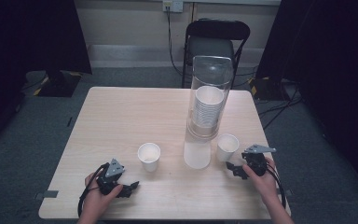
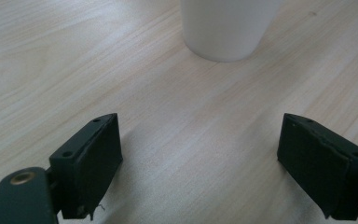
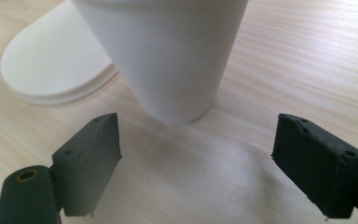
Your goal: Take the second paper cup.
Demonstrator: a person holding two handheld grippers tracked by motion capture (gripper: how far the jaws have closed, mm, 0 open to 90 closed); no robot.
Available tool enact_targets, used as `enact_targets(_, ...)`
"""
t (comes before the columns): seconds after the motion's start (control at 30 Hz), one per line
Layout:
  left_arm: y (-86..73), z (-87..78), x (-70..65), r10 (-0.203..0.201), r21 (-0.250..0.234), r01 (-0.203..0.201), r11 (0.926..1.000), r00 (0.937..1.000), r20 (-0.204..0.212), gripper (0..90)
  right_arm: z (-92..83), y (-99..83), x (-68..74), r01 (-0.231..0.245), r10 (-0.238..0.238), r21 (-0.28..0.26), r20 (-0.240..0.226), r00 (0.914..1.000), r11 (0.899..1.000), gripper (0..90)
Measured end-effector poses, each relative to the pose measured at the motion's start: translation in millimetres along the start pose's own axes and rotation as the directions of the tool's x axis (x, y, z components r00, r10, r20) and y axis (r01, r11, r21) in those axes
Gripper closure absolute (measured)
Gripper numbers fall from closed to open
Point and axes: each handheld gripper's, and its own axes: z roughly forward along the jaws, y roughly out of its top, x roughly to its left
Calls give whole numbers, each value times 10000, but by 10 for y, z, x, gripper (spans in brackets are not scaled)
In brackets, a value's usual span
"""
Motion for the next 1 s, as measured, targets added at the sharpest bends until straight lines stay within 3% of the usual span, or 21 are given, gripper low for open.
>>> enact_targets(0.1,0,0,0,-1,3,1,10000,10000,2,131,-28,-18,11,168,-169,129,31,9999,9998,144)
enact_targets(0.2,0,0,0,0,2,0,10000,10000,2,131,-73,-74,5,-13,13,9,-240,9997,10000,144)
enact_targets(0.53,0,0,1,5,5,-5,10000,10000,2,131,-196,-196,-17,179,-176,144,-208,9996,9997,145)
enact_targets(1.0,0,0,0,-3,0,3,10000,10000,1,131,-341,-431,-119,-28,31,182,-153,9999,9998,145)
